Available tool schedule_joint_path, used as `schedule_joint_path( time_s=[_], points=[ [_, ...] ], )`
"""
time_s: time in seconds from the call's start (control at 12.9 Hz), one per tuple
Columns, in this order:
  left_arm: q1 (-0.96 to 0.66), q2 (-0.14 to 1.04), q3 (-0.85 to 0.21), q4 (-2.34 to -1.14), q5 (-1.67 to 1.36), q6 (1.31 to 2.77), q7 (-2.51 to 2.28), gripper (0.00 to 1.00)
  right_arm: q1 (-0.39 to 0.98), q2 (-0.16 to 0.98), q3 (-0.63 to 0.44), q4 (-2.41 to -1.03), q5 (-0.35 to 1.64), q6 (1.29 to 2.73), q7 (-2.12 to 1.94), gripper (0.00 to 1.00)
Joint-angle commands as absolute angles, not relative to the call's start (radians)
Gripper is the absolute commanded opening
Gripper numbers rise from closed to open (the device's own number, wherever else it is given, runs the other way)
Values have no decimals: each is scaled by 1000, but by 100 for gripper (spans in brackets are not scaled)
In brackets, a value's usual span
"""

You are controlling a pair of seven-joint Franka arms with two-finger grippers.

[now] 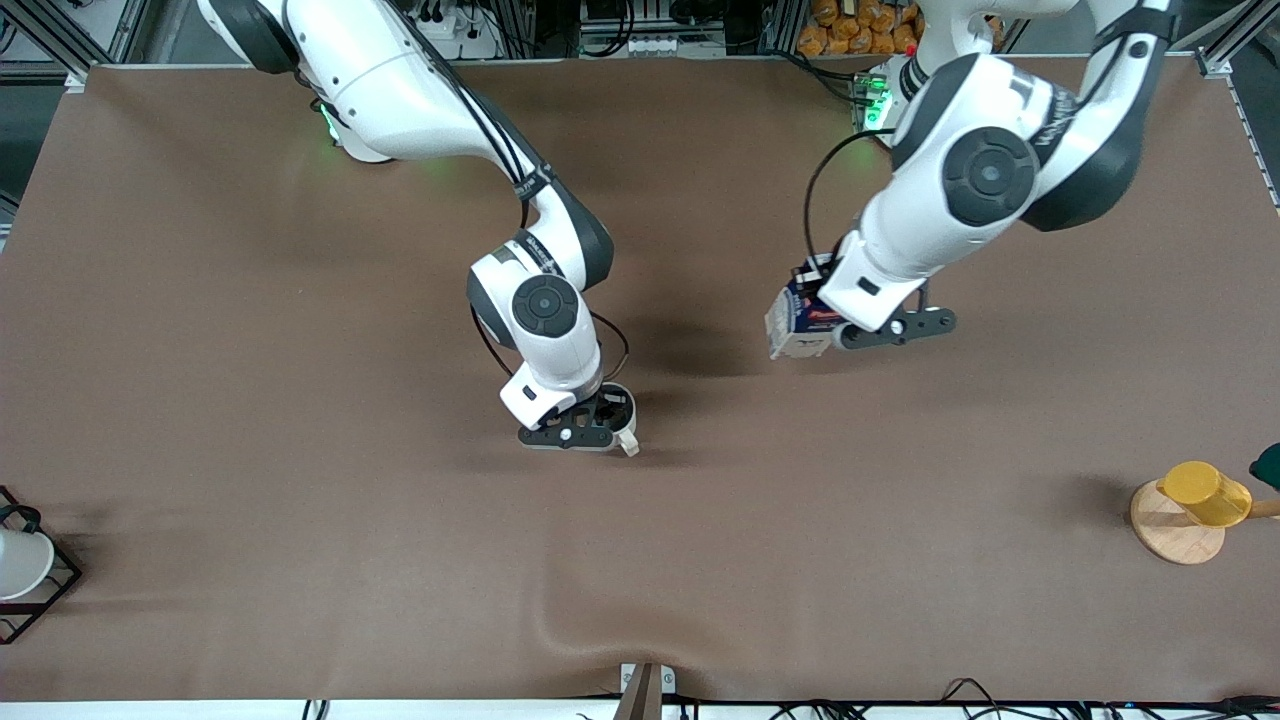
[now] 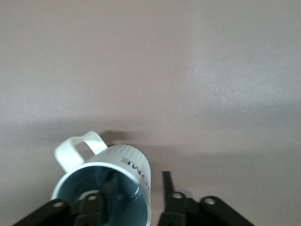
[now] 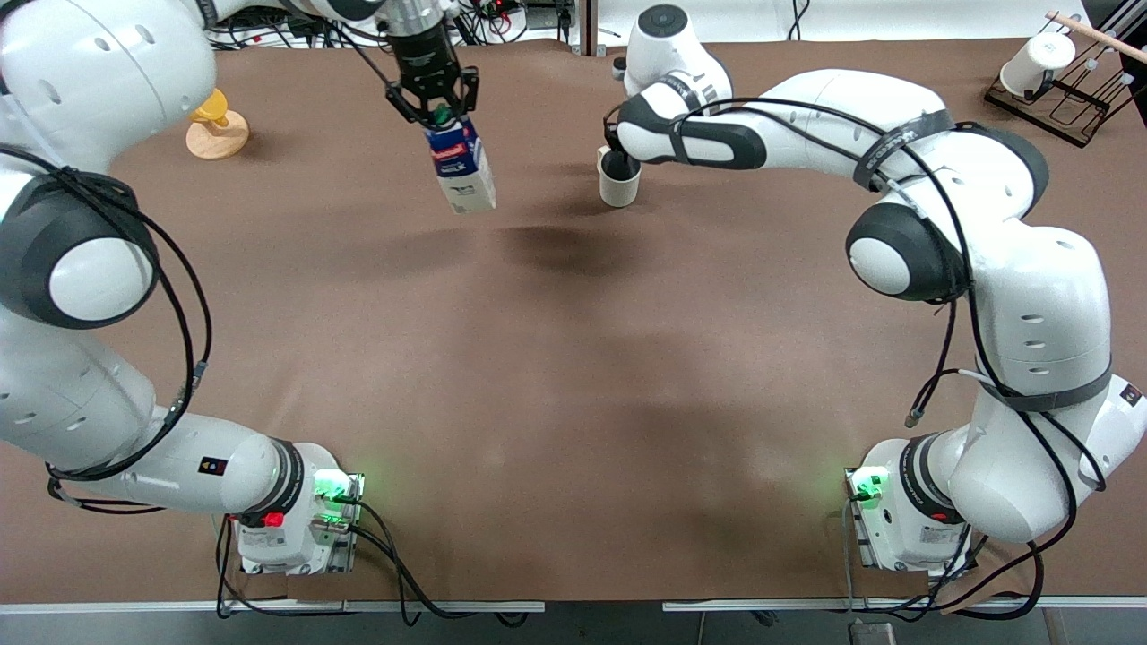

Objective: Place milk next to cup
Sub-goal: 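Set the mug down mid-table with the right gripper while the left gripper carries milk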

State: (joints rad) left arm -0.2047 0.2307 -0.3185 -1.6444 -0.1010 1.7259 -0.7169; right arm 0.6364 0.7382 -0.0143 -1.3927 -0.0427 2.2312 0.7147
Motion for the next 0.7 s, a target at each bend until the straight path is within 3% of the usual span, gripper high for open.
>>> schedule_joint_path(
  time_s=[0.0,0.62],
  points=[
    [-259,319,-318,-1530,-91,1721,-833,33,608,625,-2,-1417,-60,2111,717,100],
    [-414,515,-308,-1352,-92,1785,-888,35,352,439,3,-1485,-23,1898,247,100]
  ],
)
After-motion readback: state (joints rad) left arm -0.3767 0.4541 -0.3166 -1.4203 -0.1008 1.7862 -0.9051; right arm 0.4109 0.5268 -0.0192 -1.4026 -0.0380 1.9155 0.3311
